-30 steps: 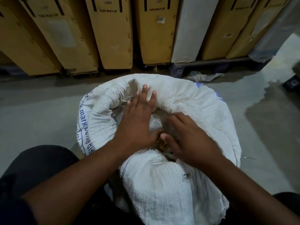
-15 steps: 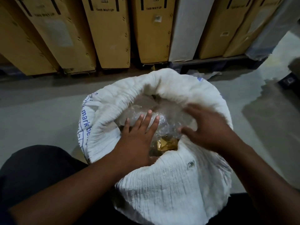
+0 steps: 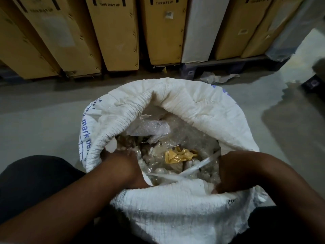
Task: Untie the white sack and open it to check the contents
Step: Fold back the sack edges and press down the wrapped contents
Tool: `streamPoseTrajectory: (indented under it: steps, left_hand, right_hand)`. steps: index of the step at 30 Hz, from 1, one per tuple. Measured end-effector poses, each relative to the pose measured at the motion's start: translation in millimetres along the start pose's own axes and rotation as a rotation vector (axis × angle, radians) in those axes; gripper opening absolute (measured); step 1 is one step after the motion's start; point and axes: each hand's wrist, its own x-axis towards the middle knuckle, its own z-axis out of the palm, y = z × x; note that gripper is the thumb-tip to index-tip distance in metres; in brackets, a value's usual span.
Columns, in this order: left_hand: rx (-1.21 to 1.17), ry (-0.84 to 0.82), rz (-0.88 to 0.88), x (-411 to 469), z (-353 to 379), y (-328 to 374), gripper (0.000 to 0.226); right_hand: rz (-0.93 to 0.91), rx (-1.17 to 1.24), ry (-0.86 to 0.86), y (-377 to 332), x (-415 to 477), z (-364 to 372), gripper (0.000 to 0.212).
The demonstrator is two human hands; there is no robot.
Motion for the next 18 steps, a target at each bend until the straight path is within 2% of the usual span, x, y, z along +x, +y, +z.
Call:
streamPoseTrajectory:
  steps: [2, 5, 8, 11, 13, 15, 16, 18]
  left_hand:
    - [0.037, -0.068, 0.014, -8.5, -4.1, 0.1, 0.121]
    - [0.125, -0.046, 0.09, -13.2, -5.7, -0.4, 0.089]
    - [0.185, -0.018, 0.109, -16.6, -5.9, -3.0, 0.078]
    - [0.158, 0.136, 0.135, -12.8, -14.5, -2.2, 0.069]
    - [0.042, 0.298, 0.135, -5.8, -24.7, -1.9, 0.065]
    - [-0.097, 0.476, 0.158, 3.8, -35.8, -3.6, 0.064]
    - [-0.19, 0.546, 0.19, 10.7, -40.6, -4.7, 0.071]
    - [-0.397, 0.628, 0.301, 22.1, -47.2, -7.9, 0.096]
  right_hand:
    - [-0.018, 0.033, 0.012, -6.1, 1.3, -2.1, 0.062]
    - [-0.003, 0.112, 0.168, -11.0, 7.7, -7.2, 0.052]
    - [-0.004, 0.172, 0.432, -13.3, 13.7, -11.2, 0.05]
    - [-0.106, 0.395, 0.757, -14.8, 24.0, -11.9, 0.052]
    - [-0.207, 0.587, 0.909, -19.6, 33.2, -11.2, 0.044]
    - [-0.253, 0.69, 1.015, -22.7, 44.1, -8.6, 0.022]
    - [-0.241, 0.695, 1.043, -22.5, 49.1, -7.6, 0.023]
    - [-0.205, 0.671, 1.087, -15.8, 58.0, -6.5, 0.045]
